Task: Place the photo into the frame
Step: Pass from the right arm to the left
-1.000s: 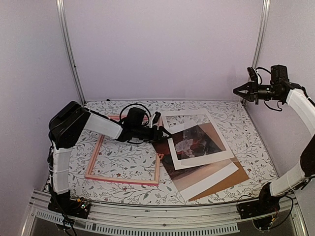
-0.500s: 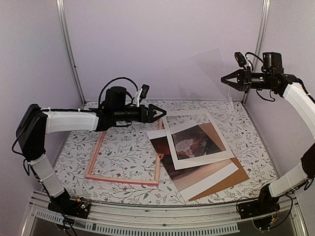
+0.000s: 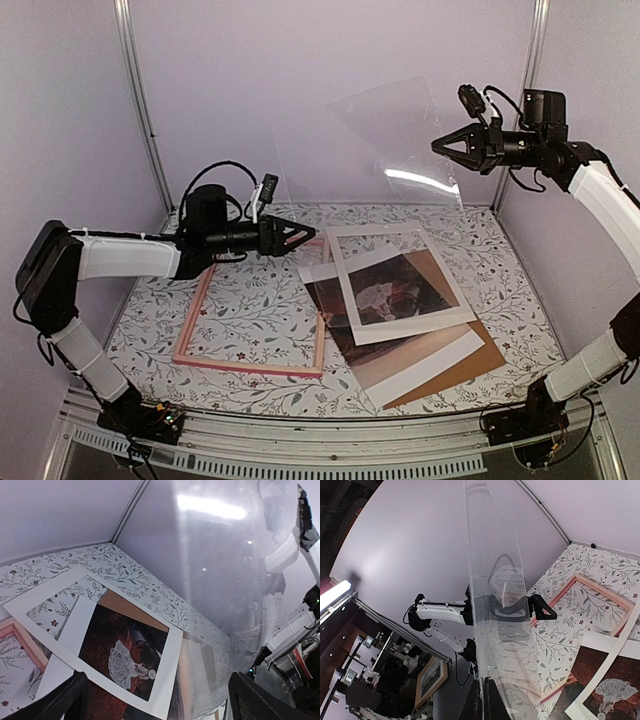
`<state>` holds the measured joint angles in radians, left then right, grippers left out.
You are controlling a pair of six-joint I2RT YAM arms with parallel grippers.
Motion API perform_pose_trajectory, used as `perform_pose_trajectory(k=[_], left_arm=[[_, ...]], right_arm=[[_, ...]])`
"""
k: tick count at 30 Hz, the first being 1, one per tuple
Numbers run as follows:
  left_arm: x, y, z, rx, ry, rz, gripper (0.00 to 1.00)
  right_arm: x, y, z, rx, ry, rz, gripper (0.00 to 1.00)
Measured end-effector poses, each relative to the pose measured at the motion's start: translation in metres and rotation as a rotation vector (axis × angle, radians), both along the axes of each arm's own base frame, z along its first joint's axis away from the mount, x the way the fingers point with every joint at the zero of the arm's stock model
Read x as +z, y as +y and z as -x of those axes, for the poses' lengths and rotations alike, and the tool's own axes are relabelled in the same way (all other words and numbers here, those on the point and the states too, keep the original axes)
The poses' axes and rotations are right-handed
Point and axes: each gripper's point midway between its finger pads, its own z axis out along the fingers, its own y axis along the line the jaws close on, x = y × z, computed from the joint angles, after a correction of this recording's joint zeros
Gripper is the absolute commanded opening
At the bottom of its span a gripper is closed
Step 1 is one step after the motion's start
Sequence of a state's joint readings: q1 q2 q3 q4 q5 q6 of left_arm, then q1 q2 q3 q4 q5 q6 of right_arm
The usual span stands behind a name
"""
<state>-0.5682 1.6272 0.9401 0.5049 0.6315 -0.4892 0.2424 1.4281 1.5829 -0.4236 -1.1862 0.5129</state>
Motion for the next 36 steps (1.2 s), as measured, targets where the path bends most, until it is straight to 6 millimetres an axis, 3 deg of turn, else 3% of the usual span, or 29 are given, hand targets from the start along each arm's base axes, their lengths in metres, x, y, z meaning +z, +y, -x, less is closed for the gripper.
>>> perform_pose_trajectory(k=[4, 7, 17, 21, 23, 31, 33, 36], left_arm=[[0.017, -0.006, 0.011, -0.076, -0.049, 0.058, 0.98], [0.026, -0.010, 0.016, -0.123, -0.065, 0.098, 0.90], [0.041, -0.015, 0.025, -0.204, -0.062, 0.183, 0.40], [0.046, -0.004, 0.030, -0.193, -0.062, 0.197, 0.10], [0.051, 0.001, 0.033, -0.188, -0.067, 0.201, 0.00], [0.068, 0.011, 0.043, -0.168, -0.064, 0.201, 0.00], [0.069, 0.014, 0.046, -0.151, -0.049, 0.190, 0.00], [0.071, 0.020, 0.047, -0.118, -0.025, 0.169, 0.00]], right_arm=[[0.000, 0.001, -0.002, 0.002, 0.005, -0.009, 0.00], [0.001, 0.001, -0.002, 0.003, 0.007, -0.014, 0.00], [-0.009, 0.002, -0.009, -0.005, 0.027, -0.010, 0.00], [-0.023, 0.003, -0.023, -0.035, 0.036, 0.013, 0.00], [-0.032, 0.002, -0.032, -0.055, 0.049, 0.029, 0.00], [-0.056, 0.002, -0.055, -0.112, 0.046, 0.075, 0.04], [-0.060, 0.002, -0.058, -0.116, 0.050, 0.082, 0.10], [-0.073, 0.004, -0.062, -0.124, 0.066, 0.098, 0.28]])
